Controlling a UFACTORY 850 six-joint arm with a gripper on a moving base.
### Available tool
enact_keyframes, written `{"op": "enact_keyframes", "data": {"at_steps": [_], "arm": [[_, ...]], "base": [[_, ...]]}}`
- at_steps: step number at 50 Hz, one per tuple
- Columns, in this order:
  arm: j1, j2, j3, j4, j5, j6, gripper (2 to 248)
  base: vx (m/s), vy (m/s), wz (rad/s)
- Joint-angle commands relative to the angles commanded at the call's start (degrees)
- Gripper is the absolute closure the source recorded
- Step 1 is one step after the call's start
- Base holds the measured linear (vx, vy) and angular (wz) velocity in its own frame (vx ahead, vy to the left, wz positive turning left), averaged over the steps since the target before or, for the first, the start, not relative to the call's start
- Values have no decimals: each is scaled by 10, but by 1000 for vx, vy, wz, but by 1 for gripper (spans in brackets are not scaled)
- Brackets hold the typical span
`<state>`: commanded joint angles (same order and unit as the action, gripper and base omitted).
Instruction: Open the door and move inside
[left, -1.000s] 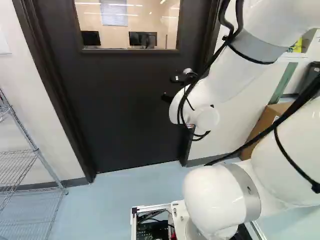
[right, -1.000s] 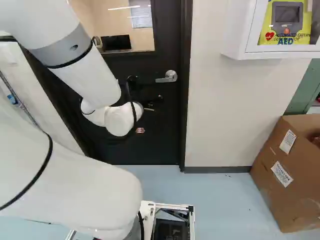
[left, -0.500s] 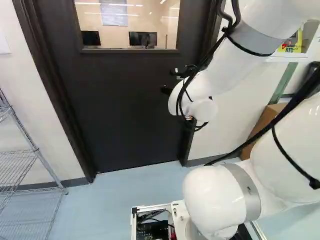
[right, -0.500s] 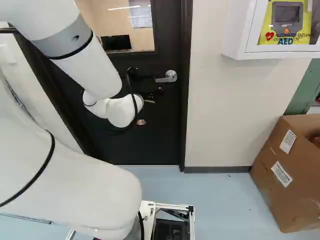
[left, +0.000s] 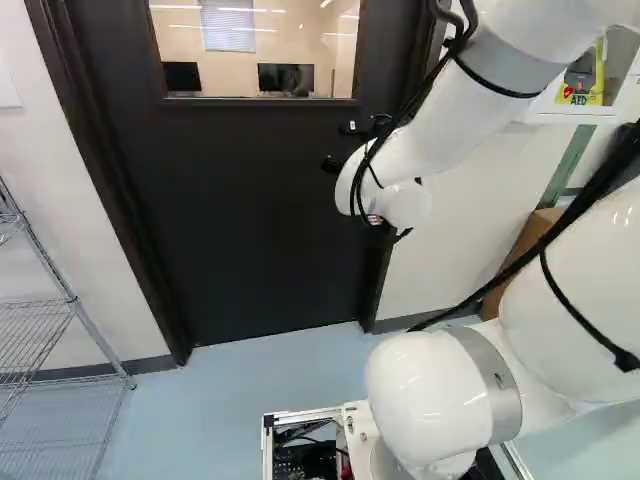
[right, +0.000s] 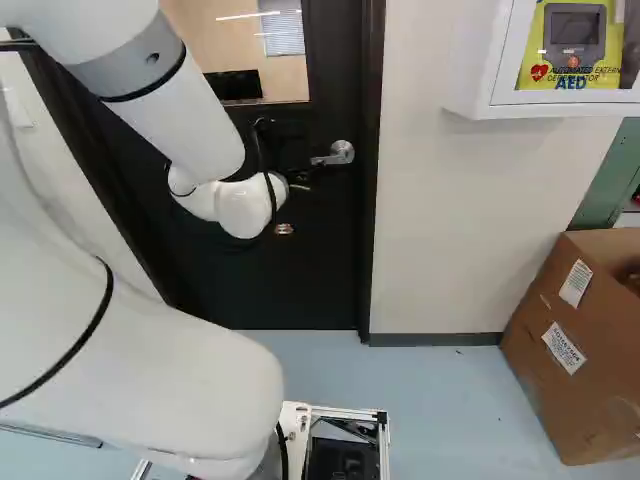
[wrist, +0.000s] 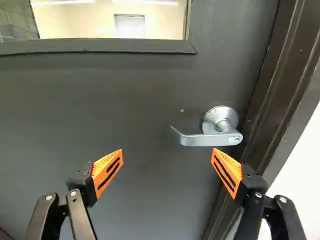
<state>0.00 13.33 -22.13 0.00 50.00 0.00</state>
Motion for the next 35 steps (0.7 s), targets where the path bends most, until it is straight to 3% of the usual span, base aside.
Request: {"op": "enact_keyframes", "data": {"at_steps": [35], "arm": [[-1, -29, -71, 0, -21, 0, 3]], "base": [[0, 0, 0]]}}
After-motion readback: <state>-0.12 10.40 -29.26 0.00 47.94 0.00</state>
